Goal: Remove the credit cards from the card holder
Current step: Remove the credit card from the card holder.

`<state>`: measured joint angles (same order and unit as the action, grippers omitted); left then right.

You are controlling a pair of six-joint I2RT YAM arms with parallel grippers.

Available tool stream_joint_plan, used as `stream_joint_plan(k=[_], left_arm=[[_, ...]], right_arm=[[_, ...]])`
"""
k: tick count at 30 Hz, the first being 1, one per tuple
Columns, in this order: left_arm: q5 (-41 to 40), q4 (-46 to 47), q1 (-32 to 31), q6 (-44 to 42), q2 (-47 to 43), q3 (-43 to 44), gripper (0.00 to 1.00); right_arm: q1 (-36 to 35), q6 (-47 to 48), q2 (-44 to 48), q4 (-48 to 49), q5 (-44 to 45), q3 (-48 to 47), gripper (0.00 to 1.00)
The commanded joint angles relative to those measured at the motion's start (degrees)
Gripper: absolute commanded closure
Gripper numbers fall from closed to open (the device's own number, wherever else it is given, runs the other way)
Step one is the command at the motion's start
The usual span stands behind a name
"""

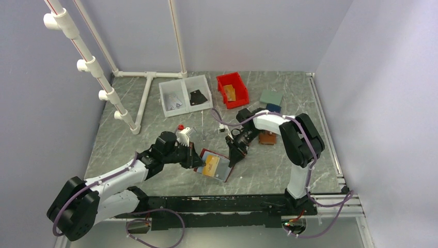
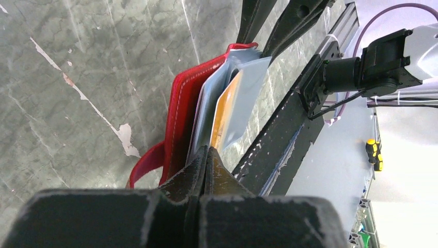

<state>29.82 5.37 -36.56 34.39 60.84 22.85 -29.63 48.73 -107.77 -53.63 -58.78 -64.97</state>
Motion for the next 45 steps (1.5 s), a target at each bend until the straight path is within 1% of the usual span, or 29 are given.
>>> stream_joint_plan(k=[1, 8, 17, 21, 25, 28, 32, 35, 39, 45], left_arm=[[-1.53, 2.63, 0.17, 2.57, -2.29, -1.14, 1.00], [-3.84, 5.81, 0.25, 6.23, -3.94, -4.15, 1.00], [-7.06, 5.98, 0.27, 7.90, -5.07, -5.29, 1.00], [-8.33, 5.44, 0.26, 8.56, -6.49, -5.53, 1.00], [-8.86, 4.83, 0.26, 8.82, -8.05, -6.05, 1.00], [-8.61, 5.42, 0.26, 9.39, -8.99, -6.69, 1.00], [-7.67, 6.82, 0.26, 9.95, -9.33, -6.82, 1.00], [-7.21, 6.66, 0.30, 9.55, -8.85, -6.23, 1.00], [-6.70, 7.12, 0.26, 9.58, -7.41, -5.83, 1.00], [-5.55, 8.43, 0.30, 10.02, -6.23, -5.24, 1.00]], right_arm=[[1.25, -1.23, -1.41, 0.91, 6.66, -0.97, 0.91], [1.34, -2.90, -2.08, 1.98, 8.14, -0.84, 0.89], [1.49, -5.58, -2.45, 3.67, 10.10, -0.86, 0.79], [1.71, -6.76, -2.49, 4.39, 10.85, -0.82, 0.70], [2.20, -7.23, -1.91, 4.58, 11.06, -0.83, 0.58], [3.00, -7.33, -1.06, 4.65, 10.68, -0.62, 0.50], [4.01, -7.25, -0.15, 4.58, 10.53, -0.42, 0.42], [4.68, -7.08, 0.55, 4.46, 10.46, -0.33, 0.39], [5.89, -6.69, 2.38, 4.32, 9.78, -0.26, 0.37], [6.69, -3.82, 7.91, 5.77, 5.58, 1.91, 0.33]])
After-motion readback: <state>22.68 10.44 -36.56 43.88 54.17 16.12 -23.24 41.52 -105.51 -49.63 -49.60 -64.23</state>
